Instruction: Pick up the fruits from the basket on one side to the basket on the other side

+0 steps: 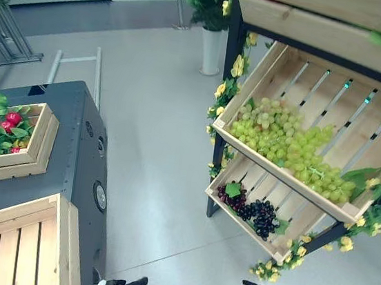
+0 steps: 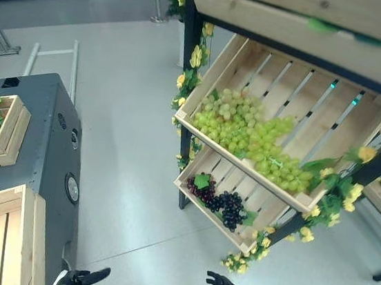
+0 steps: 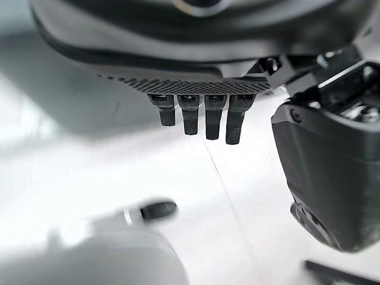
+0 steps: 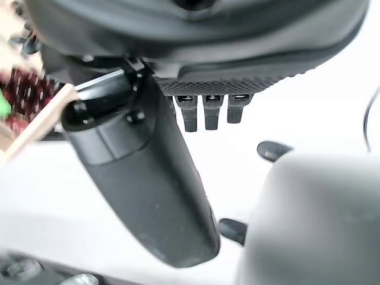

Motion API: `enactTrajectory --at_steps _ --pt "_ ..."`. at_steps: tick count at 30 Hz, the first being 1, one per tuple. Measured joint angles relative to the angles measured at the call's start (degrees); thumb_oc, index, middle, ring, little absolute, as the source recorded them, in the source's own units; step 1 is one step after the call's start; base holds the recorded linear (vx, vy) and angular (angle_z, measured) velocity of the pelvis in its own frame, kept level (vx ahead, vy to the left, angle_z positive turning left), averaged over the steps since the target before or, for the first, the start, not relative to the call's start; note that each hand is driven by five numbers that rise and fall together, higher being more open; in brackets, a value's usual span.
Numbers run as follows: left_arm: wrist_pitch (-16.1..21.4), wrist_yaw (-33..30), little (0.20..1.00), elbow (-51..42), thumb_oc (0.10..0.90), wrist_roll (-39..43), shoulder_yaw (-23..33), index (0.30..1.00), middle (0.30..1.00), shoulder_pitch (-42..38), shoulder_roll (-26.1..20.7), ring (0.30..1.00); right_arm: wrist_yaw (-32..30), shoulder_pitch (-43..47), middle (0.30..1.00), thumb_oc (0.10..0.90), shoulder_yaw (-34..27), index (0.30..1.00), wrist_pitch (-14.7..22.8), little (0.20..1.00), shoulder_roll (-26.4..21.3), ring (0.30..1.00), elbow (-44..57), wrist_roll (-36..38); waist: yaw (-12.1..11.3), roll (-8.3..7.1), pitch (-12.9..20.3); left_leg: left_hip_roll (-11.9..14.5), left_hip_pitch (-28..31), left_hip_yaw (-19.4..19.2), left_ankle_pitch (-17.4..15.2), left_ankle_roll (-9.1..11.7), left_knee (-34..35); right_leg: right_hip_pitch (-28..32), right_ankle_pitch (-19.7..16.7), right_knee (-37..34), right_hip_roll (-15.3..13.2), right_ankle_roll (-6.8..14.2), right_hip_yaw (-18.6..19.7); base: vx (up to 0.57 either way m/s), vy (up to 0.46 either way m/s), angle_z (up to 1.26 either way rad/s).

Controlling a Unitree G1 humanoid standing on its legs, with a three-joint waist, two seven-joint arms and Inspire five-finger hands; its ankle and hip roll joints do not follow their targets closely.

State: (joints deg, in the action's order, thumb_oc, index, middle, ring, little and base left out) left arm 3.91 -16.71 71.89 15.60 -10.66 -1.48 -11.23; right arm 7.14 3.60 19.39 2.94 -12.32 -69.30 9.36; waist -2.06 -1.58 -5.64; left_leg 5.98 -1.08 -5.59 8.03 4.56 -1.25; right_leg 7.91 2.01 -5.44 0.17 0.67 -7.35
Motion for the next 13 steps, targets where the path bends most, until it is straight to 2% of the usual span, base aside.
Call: enactTrajectory --at_steps 1,2,3,4,5,6,7,8,9,10,11,12,13 --pt "0.3 -0.3 0.900 0.3 0.800 -0.3 0.5 0.900 0.900 -0.7 -0.3 0.900 0.0 0.0 0.900 0.800 0.1 0.900 -0.7 0.900 -0.1 0.900 -0.1 0.1 -1.0 -0.94 -0.1 -0.1 -1.0 0.4 1.4 1.4 -1.4 0.1 -0.5 0.0 0.0 -1.3 -1.3 -0.20 -0.146 0.65" --pt "0.5 -0.4 0.900 0.9 0.800 -1.4 0.3 0.900 0.900 -0.8 -0.7 0.900 -0.1 -0.1 0.900 0.800 0.4 0.900 -1.0 0.900 -0.4 0.900 -0.3 0.2 -1.6 -1.95 -0.1 -0.7 -2.8 0.2 0.9 1.9 -5.8 0.2 -0.8 0.0 -0.6 -2.3 -2.8 -0.17 -0.070 0.48" --pt "0.5 -0.5 0.900 1.2 0.800 -2.6 -0.3 0.900 0.900 -0.9 -1.4 0.900 -0.3 0.0 0.900 0.800 0.9 0.900 -1.0 0.900 -0.4 0.900 -0.5 0.3 -1.4 -3.52 -0.6 -1.2 -4.9 -0.9 -1.2 -0.2 -11.8 0.4 -0.9 0.0 -1.5 -2.4 -3.9 -0.14 0.003 0.55" --pt "0.5 -0.9 0.900 1.2 0.800 -4.2 -1.0 0.900 0.900 -0.5 -1.9 0.900 -0.3 0.2 0.900 0.800 1.4 0.900 -1.0 0.900 -0.8 0.900 -0.9 0.3 -1.1 -3.88 -0.7 -1.8 -6.2 -2.9 -4.0 -2.6 -18.9 0.7 -0.9 0.0 -1.9 -2.5 -4.4 -0.10 0.018 0.43" --pt "0.5 -0.9 0.900 1.2 0.800 -4.8 -1.6 0.900 0.900 -0.3 -1.8 0.900 -0.3 0.1 0.900 0.800 1.4 0.900 -1.0 0.900 -1.1 0.900 -1.0 0.4 -1.0 -4.03 -0.9 -1.8 -6.1 -3.1 -6.0 -3.0 -21.8 0.7 -1.0 0.0 -1.9 -2.6 -4.5 -0.14 0.120 0.29" --pt "0.4 -0.8 0.900 1.2 0.800 -5.2 -2.5 0.900 0.900 0.0 -1.8 0.900 -0.5 0.1 0.900 0.800 1.2 0.900 -1.0 0.900 -1.4 0.900 -1.3 0.6 -0.6 -3.29 -0.8 -2.0 -5.5 -3.4 -9.1 -3.7 -24.0 0.5 -1.1 0.0 -1.8 -2.5 -4.6 -0.11 0.148 0.12" --pt "0.2 -0.5 0.900 1.0 0.800 -6.5 -2.6 0.900 0.900 0.3 -1.7 0.900 -0.6 -0.1 0.900 0.800 1.0 0.900 -0.8 0.900 -1.7 0.900 -1.4 0.6 0.5 -2.44 -0.3 -3.1 -3.3 -4.3 -11.0 -4.1 -22.5 -0.7 -1.6 0.2 -1.6 -1.9 -5.0 -0.12 0.194 0.16" --pt "-0.2 0.2 0.900 0.8 0.800 -7.8 -2.9 0.900 0.900 0.6 -1.2 0.900 -0.6 -0.3 0.900 0.800 -0.2 0.900 -0.7 0.900 -2.0 0.900 -1.4 0.7 1.6 -1.73 -0.3 -4.0 -0.6 -4.1 -12.2 -3.9 -16.2 -1.4 -1.8 0.4 -1.4 -1.7 -5.2 -0.06 0.119 0.22" --pt "-0.9 1.2 0.900 0.1 0.800 -9.5 -4.7 0.900 0.900 0.6 -0.9 0.900 -0.7 -0.4 0.900 0.800 -1.3 0.900 -0.6 0.900 -2.6 0.900 -1.5 1.3 3.3 0.01 -0.2 -4.8 3.7 -3.9 -12.2 -4.1 -6.2 -1.9 -2.5 0.3 -0.6 -1.1 -5.6 -0.07 0.075 0.22" --pt "-1.0 1.6 0.900 -0.1 0.800 -10.3 -5.6 0.900 0.900 0.5 -0.8 0.900 -0.8 -0.4 0.900 0.800 -1.3 0.900 -0.7 0.900 -2.7 0.900 -1.3 2.3 3.7 1.14 0.0 -5.2 5.3 -3.2 -12.0 -4.2 -1.9 -2.4 -2.6 0.3 0.1 -1.0 -5.8 -0.08 0.048 0.13" --pt "-1.3 2.7 0.900 -0.1 0.800 -12.5 -7.8 0.900 0.900 -0.2 -0.8 0.900 -1.8 -0.4 0.900 0.800 -2.6 0.900 -0.9 0.900 -2.8 0.900 -1.2 2.6 4.2 2.65 0.1 -5.5 7.8 -0.1 -9.3 -5.6 4.4 -3.0 -3.0 0.4 0.6 -0.7 -5.8 -0.07 0.079 0.03" --pt "-1.5 3.6 0.900 -0.2 0.800 -14.0 -9.5 0.900 0.900 -0.9 -0.9 0.900 -2.8 -0.7 0.900 0.800 -2.9 0.900 -1.0 0.900 -2.3 0.900 -1.2 3.9 4.2 2.51 0.1 -5.9 8.3 0.5 -7.8 -6.4 6.2 -3.5 -3.3 0.4 0.5 -0.5 -5.8 -0.04 0.081 -0.07" --pt "-1.2 4.1 0.900 -0.6 0.800 -14.8 -11.3 0.900 0.900 -1.4 -0.8 0.900 -3.5 -1.0 0.900 0.800 -3.4 0.900 -1.1 0.900 -1.8 0.900 -1.6 6.2 4.1 2.27 0.0 -6.2 8.0 0.3 -7.8 -6.6 6.0 -4.1 -3.3 0.9 0.2 -0.3 -5.3 -0.02 0.093 -0.09"
